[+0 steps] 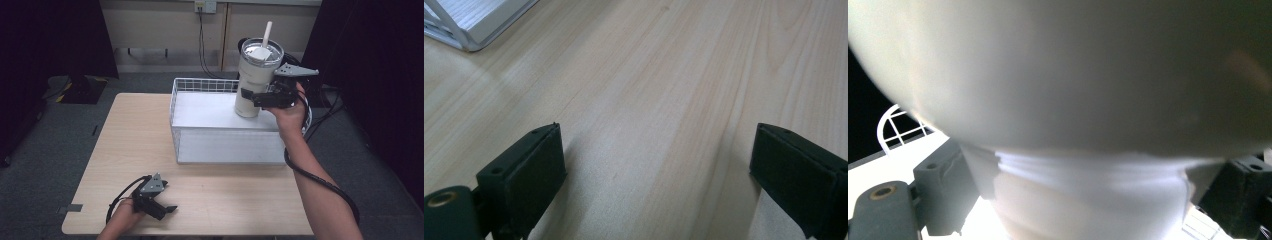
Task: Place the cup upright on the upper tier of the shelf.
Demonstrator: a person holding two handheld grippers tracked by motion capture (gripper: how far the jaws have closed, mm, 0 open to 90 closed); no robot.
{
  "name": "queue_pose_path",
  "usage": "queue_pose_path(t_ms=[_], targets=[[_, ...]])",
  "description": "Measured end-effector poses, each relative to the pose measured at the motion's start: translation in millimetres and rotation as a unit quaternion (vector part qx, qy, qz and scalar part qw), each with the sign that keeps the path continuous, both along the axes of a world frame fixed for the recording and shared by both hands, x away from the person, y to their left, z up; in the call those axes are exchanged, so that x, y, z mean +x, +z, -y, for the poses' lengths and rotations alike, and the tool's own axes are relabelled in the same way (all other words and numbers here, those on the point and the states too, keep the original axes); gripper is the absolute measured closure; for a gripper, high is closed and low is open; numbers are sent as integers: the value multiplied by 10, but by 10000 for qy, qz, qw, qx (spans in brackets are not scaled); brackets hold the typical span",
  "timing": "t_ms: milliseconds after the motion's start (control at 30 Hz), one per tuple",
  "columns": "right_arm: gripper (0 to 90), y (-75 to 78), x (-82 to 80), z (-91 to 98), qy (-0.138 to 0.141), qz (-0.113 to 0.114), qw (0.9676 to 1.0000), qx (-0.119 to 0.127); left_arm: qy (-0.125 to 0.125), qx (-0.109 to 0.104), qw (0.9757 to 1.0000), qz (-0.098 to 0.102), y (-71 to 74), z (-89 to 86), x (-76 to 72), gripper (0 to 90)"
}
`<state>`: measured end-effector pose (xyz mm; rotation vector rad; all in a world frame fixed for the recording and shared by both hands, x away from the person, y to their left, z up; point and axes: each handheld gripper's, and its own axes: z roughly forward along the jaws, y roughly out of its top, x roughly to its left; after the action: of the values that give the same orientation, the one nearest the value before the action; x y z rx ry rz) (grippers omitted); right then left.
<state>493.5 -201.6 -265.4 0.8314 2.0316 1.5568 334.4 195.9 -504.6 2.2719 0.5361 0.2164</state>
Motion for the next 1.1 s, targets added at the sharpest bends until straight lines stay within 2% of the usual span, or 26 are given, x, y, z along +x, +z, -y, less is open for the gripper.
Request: queue_pose_path(t_ms=[700, 933, 1033, 1100], targets=[[104, -60, 71, -31, -50, -134, 9999, -32, 0, 2, 10000, -1, 0, 0, -1, 68], [100, -79, 70, -28, -60, -100, 9999, 10, 1, 1, 10000, -1, 0, 0, -1, 68], [96, -74, 69, -29, -41, -98, 9999, -86, 1, 2, 10000, -2, 0, 0, -1, 68], [93, -78, 67, -27, -31, -123, 9994, -308, 2, 1, 10000, -1, 0, 0, -1, 68]])
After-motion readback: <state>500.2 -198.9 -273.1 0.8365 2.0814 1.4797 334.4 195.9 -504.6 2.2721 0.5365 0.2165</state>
